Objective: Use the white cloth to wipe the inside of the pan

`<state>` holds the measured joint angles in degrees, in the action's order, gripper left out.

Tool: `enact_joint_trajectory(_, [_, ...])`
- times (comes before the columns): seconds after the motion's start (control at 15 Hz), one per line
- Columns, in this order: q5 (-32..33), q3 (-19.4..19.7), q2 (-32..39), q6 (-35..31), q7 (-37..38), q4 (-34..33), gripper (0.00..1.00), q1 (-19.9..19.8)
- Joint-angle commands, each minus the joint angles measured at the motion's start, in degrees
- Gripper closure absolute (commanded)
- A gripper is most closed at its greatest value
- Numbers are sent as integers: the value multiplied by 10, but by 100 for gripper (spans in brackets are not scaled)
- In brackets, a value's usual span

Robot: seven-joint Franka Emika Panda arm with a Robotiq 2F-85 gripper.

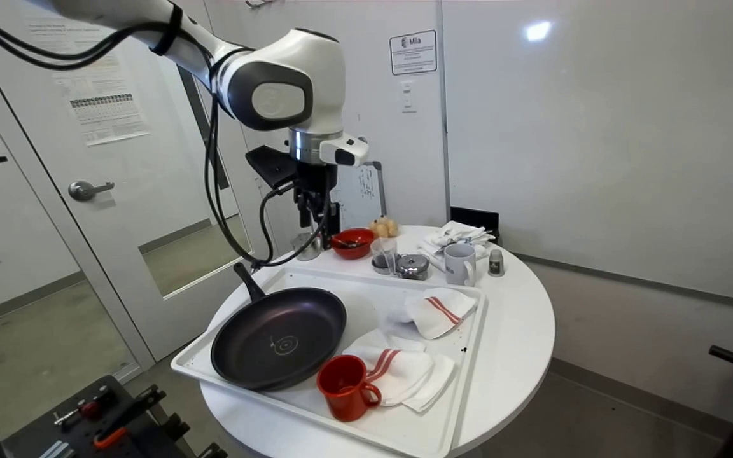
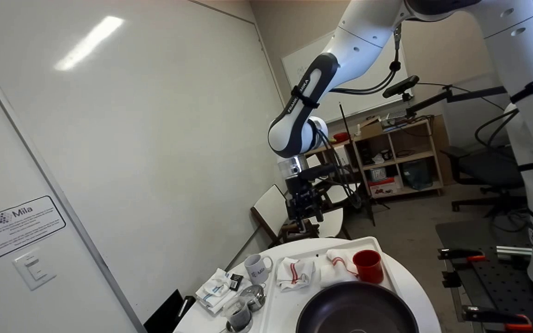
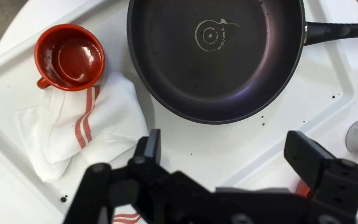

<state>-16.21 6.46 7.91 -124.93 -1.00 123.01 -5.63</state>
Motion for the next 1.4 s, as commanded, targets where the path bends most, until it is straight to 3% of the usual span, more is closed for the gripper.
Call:
enact_joint_trajectory(0.0, [3,-5,3,21,-1,-5,0,-5])
enact_joint_trajectory(0.67, [-6,12,167,56,16,-187,0,-57])
enact_joint_trajectory(1.33, [0,-19,332,-7,12,-339,0,-70])
